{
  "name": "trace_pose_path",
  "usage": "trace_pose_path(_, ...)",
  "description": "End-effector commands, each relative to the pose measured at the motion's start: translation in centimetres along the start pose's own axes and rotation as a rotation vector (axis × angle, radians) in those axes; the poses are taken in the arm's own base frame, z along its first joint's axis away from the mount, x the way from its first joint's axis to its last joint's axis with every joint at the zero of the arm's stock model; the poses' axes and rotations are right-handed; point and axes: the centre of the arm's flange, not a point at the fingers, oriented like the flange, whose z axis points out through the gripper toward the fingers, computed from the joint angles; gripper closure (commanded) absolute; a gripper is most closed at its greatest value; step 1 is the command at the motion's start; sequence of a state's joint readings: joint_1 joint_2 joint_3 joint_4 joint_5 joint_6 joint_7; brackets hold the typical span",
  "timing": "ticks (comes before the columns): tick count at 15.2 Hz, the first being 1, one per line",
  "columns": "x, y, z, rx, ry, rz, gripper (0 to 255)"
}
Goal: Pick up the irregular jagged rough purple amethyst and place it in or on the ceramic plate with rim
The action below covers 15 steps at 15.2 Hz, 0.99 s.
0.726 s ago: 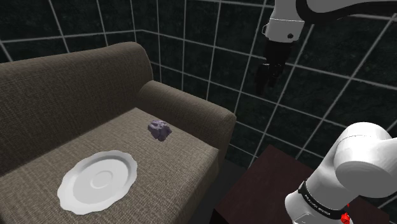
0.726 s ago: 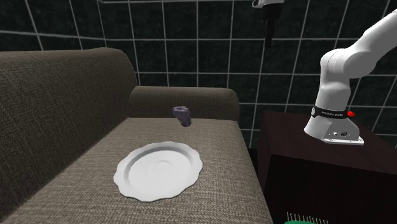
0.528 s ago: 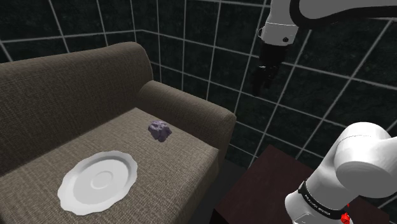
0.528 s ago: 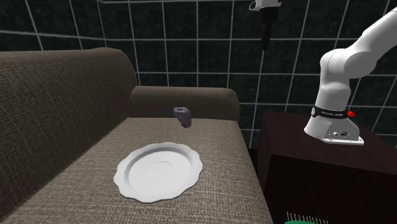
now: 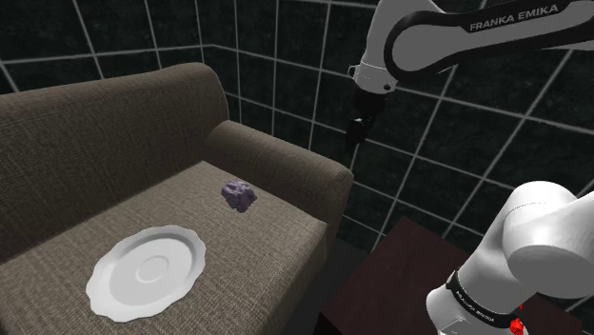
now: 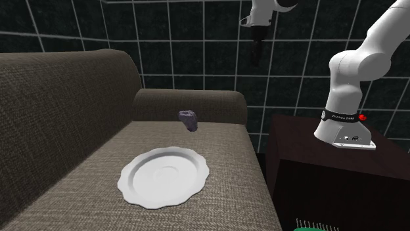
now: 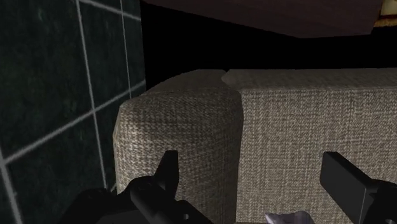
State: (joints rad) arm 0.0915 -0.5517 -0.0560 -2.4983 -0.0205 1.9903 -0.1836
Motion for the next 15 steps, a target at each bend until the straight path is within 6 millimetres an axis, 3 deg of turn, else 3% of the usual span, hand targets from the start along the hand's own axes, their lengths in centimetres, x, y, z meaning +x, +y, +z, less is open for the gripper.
trace_pose_path(1,1.8,0.2,2.0,0.007,0.022,-0.060,0)
trace_pose_path(8,8.0,-0.8,7.7,0.037,0.088,-0.260,0)
trace_pose_path(15,14.2,-3.2,12.9,0.067,0.155,-0.460,0)
